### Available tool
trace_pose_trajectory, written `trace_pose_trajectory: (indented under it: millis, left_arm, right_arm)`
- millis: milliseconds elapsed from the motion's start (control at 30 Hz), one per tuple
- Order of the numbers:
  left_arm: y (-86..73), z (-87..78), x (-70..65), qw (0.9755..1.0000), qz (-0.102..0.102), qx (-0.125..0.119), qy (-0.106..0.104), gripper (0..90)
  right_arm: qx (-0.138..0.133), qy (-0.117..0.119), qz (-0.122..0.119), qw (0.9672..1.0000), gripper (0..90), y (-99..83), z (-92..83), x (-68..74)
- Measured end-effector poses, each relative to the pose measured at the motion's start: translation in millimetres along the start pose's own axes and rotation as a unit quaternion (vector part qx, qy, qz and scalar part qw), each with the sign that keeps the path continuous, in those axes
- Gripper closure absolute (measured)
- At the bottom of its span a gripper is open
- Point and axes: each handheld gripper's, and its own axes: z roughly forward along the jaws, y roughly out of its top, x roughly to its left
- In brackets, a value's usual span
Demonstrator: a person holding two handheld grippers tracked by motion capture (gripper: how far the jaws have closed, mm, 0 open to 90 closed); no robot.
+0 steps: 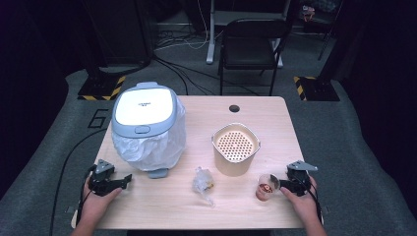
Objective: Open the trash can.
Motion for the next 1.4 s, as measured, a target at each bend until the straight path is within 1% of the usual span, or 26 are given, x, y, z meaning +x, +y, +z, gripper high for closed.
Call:
trace_pose_trajectory:
  millis: [67,100,133,200,300,367,433,533,567,600,633,733,833,867,900,967,1033,1133,1167,1200,1233,1267,1300,1333,1367,1400]
  left_arm:
    - [1.5,-3.1,-0.7,0.9999,0.0,0.012,-0.008,28.7]
    - [1.8,-3.3,-1.2,0.9999,0.0,0.009,-0.007,31.9]
    - [1.9,-3.7,-2.0,0.9998,-0.007,0.007,-0.015,33.4]
    - [3.5,-5.7,-3.8,0.9998,-0.006,0.006,-0.02,35.6]
    - [8.5,-13.1,-7.0,0.9995,-0.014,-0.005,-0.029,39.9]
    - [12.9,-18.9,-10.4,0.9987,-0.025,-0.029,-0.033,45.1]
    - [17.8,-26.0,-14.4,0.9977,-0.031,-0.039,-0.046,47.9]
    - [22.9,-33.0,-20.6,0.9967,-0.027,-0.051,-0.057,51.5]
    - [26.5,-37.8,-25.7,0.9958,-0.024,-0.055,-0.069,57.8]
    - [28.6,-40.8,-27.9,0.9957,-0.02,-0.049,-0.076,60.0]
    - [30.0,-41.6,-31.1,0.9953,-0.02,-0.053,-0.078,63.8]
    - [34.8,-44.6,-39.0,0.9946,-0.015,-0.046,-0.092,73.5]
    - [39.3,-47.3,-48.6,0.9933,0.002,-0.036,-0.11,81.5]
    - [40.7,-48.5,-51.2,0.9928,0.016,-0.03,-0.114,82.9]
    - [41.7,-48.3,-57.2,0.9926,0.018,-0.033,-0.116,83.8]
    - [42.5,-48.5,-59.9,0.9922,0.025,-0.027,-0.119,85.0]
    - [44.2,-41.9,-72.7,0.991,0.038,-0.022,-0.126,85.7]
    - [44.7,-32.0,-83.3,0.991,0.061,-0.02,-0.118,85.4]
    - [44.7,-32.0,-83.3,0.991,0.061,-0.02,-0.118,85.4]
    - [43.6,-28.9,-89.5,0.9908,0.037,-0.018,-0.129,85.4]
    - [44.4,-23.0,-94.2,0.9896,0.03,-0.02,-0.139,83.6]
    - [44.9,-23.3,-94.9,0.9916,0.032,-0.014,-0.125,82.6]
    - [44.9,-23.3,-94.9,0.9916,0.032,-0.014,-0.125,80.6]
    - [44.1,-22.2,-100.2,0.994,0.002,-0.013,-0.109,78.4]
    - [44.9,-18.4,-99.1,0.9905,0.017,-0.017,-0.135,75.7]
    - [45.2,-17.0,-100.1,0.9903,0.016,-0.015,-0.137,71.6]
  right_arm:
    - [0.001,0.001,0.004,1.0,20.2,-0.4,-0.8,0.9]
    - [0.0,0.001,0.003,1.0,20.3,-0.5,-0.8,0.8]
    - [0.001,0.001,0.004,1.0,20.5,-0.4,-0.8,0.9]
    - [0.0,0.001,0.004,1.0,21.0,-0.2,-0.6,0.9]
    - [-0.002,-0.001,0.003,1.0,23.0,-0.2,-0.8,0.2]
    - [-0.004,-0.001,0.005,1.0,24.5,-0.2,-0.9,-0.1]
    - [-0.005,-0.002,0.005,1.0,26.1,0.0,-0.8,-0.3]
    - [-0.007,-0.003,0.007,0.9999,28.2,-0.1,-0.9,-0.5]
    - [-0.009,0.001,0.005,0.9999,33.5,-0.2,-1.5,-0.3]
    - [-0.011,0.002,0.0,0.9999,35.2,-0.4,-1.7,-0.6]
    - [-0.011,0.005,-0.001,0.9999,36.0,-0.4,-1.8,-0.2]
    - [-0.012,0.008,-0.002,0.9999,37.2,-0.2,-1.9,0.4]
    - [-0.012,0.006,0.001,0.9999,38.2,-0.4,-2.2,0.7]
    - [-0.012,0.005,-0.003,0.9999,38.5,-0.4,-2.4,0.4]
    - [-0.011,0.007,0.0,0.9999,39.0,-0.3,-2.9,0.9]
    - [-0.011,0.007,-0.002,0.9999,39.4,-0.4,-3.0,0.8]
    - [-0.009,0.005,-0.003,0.9999,40.1,-0.5,-3.5,0.5]
    - [-0.009,0.004,-0.002,1.0,39.9,-0.5,-3.6,0.7]
    - [-0.008,0.003,-0.002,1.0,39.8,-0.5,-3.7,1.0]
    - [-0.008,0.003,-0.002,1.0,39.8,-0.5,-3.7,1.0]
    - [-0.008,0.003,-0.002,1.0,39.6,-0.8,-3.8,0.9]
    - [-0.009,0.005,-0.001,0.9999,39.5,-0.9,-3.9,1.1]
    - [-0.006,0.007,-0.001,1.0,39.4,-1.0,-4.3,0.7]
    - [-0.008,0.007,-0.002,0.9999,39.2,-1.2,-4.3,0.5]
    - [-0.009,0.005,-0.003,0.9999,39.1,-1.5,-4.2,0.1]
    - [-0.01,0.005,-0.004,0.9999,38.9,-1.8,-4.4,-0.2]
